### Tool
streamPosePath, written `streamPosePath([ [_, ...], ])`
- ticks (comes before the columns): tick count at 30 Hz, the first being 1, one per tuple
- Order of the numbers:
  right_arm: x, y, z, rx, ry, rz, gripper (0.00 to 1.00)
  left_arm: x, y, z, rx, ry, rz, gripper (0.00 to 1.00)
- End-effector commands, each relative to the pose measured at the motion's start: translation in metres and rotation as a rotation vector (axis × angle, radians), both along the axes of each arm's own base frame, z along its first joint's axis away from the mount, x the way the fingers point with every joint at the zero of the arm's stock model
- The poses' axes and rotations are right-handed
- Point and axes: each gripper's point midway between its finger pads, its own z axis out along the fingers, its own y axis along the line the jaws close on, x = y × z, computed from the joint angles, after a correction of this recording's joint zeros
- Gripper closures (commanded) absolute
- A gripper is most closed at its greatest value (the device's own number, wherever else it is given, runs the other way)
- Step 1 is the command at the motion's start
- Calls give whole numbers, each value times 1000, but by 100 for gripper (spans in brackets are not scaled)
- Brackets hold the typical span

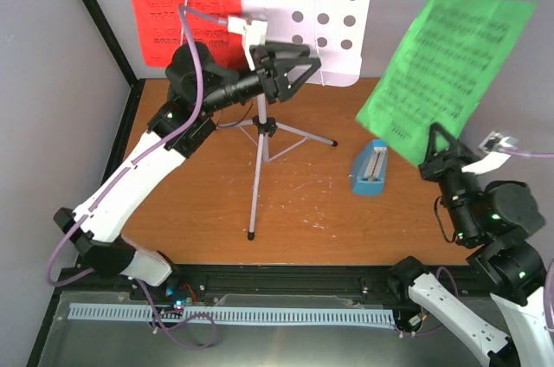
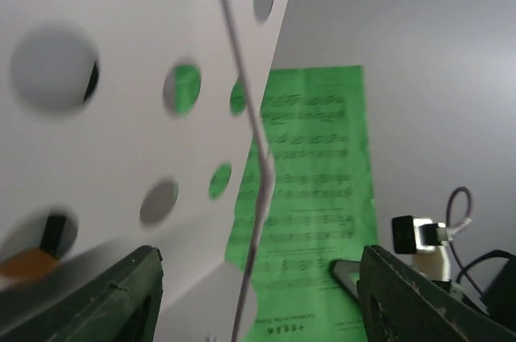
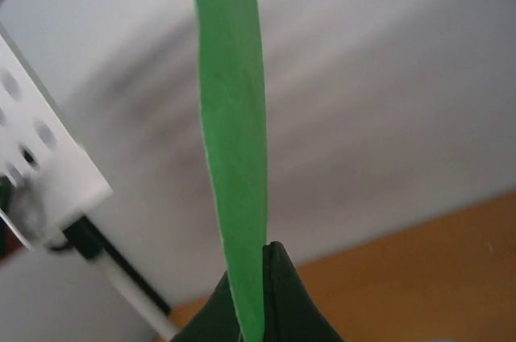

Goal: Pack up the instrument practice props

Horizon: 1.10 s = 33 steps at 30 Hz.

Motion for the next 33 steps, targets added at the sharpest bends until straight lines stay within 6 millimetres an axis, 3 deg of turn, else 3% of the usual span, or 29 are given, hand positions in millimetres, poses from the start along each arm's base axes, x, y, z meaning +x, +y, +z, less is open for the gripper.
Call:
streamPosePath([
  [1,4,23,-93,7,288,116,97,-30,16,-8,-10,-101,-19,30],
  [4,4,49,-138,31,410,239,97,-39,21,-44,49,-99,-29,26],
  [9,-2,118,-215,54,645,569,97,-59,30,-114,125,-18,-84,22],
  [11,-6,135,-250,48,756,653,97,-61,32,-156,162,71,-94,21],
  [15,-15,151,-300,17,892,746,97,-65,42,-215,200,212,-69,21],
  [20,-30,148,-369,-31,1082,748,97,-53,67,-301,299,434,106,20],
  [24,-25,143,-393,-45,1119,694,97,-43,86,-341,342,587,216,9],
  [30,-11,146,-396,-39,1094,666,97,-23,114,-363,293,707,272,1],
  [33,-1,148,-393,-44,1063,653,97,-14,116,-365,319,688,284,1],
])
